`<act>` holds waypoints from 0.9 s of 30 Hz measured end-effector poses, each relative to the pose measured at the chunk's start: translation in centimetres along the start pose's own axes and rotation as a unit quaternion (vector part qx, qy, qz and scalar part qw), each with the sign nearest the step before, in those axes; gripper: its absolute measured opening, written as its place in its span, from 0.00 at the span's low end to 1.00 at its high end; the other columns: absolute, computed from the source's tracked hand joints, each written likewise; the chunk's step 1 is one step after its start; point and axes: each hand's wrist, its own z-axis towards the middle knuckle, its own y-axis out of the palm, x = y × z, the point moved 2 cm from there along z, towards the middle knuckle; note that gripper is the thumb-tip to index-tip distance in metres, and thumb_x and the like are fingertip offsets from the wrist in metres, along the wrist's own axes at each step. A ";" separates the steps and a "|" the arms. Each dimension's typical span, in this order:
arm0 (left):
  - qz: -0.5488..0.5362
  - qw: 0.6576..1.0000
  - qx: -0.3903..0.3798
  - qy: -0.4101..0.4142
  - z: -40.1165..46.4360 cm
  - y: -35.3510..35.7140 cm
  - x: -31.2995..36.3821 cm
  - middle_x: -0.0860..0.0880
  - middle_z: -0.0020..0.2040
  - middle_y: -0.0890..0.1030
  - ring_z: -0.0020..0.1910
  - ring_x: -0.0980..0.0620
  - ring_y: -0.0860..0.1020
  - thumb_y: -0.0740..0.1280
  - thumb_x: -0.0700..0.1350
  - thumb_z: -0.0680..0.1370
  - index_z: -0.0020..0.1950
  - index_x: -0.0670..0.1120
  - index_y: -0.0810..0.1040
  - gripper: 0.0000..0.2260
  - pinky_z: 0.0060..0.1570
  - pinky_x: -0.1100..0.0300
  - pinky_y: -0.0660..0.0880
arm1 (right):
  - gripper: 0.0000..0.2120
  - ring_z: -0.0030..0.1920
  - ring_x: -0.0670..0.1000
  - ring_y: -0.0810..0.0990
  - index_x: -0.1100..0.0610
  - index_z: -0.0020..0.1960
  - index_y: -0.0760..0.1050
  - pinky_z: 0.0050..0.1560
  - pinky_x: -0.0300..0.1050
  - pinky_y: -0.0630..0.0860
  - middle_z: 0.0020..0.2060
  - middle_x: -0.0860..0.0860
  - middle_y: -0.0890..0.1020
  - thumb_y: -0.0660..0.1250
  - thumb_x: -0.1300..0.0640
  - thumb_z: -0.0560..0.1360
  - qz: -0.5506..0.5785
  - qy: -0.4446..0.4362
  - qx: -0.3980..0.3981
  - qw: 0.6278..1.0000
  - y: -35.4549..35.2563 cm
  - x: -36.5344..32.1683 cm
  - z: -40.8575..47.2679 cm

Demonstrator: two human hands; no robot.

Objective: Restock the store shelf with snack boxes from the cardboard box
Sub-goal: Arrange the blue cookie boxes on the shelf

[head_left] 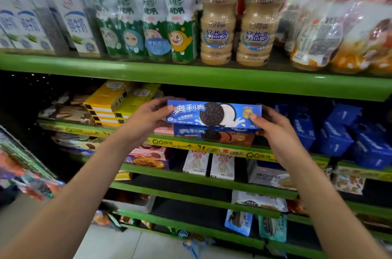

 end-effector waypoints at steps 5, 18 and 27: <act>0.037 0.999 -0.010 0.013 1.5 -0.1 0.0 0.47 0.51 0.80 0.36 0.57 0.77 0.63 0.40 0.81 0.70 0.39 0.71 0.17 0.32 0.63 0.74 | 0.16 0.51 0.42 0.84 0.50 0.57 0.81 0.41 0.28 0.75 0.53 0.44 0.86 0.72 0.51 0.70 -0.014 -0.008 0.028 0.999 0.3 -0.2 0.8; 0.044 0.999 -0.015 -0.002 3.4 -0.2 -0.5 0.51 0.48 0.82 0.33 0.59 0.76 0.64 0.40 0.80 0.71 0.38 0.71 0.19 0.29 0.64 0.71 | 0.13 0.51 0.44 0.84 0.52 0.61 0.79 0.42 0.30 0.75 0.52 0.45 0.86 0.69 0.57 0.77 -0.043 -0.009 0.021 0.999 -0.3 0.3 2.1; 0.036 0.999 -0.033 -0.004 3.5 0.2 -0.6 0.50 0.45 0.83 0.34 0.52 0.75 0.63 0.39 0.80 0.68 0.41 0.72 0.16 0.28 0.61 0.72 | 0.24 0.57 0.50 0.83 0.47 0.59 0.82 0.63 0.52 0.74 0.55 0.47 0.85 0.76 0.43 0.64 -0.034 -0.007 0.012 0.999 -0.7 0.5 2.4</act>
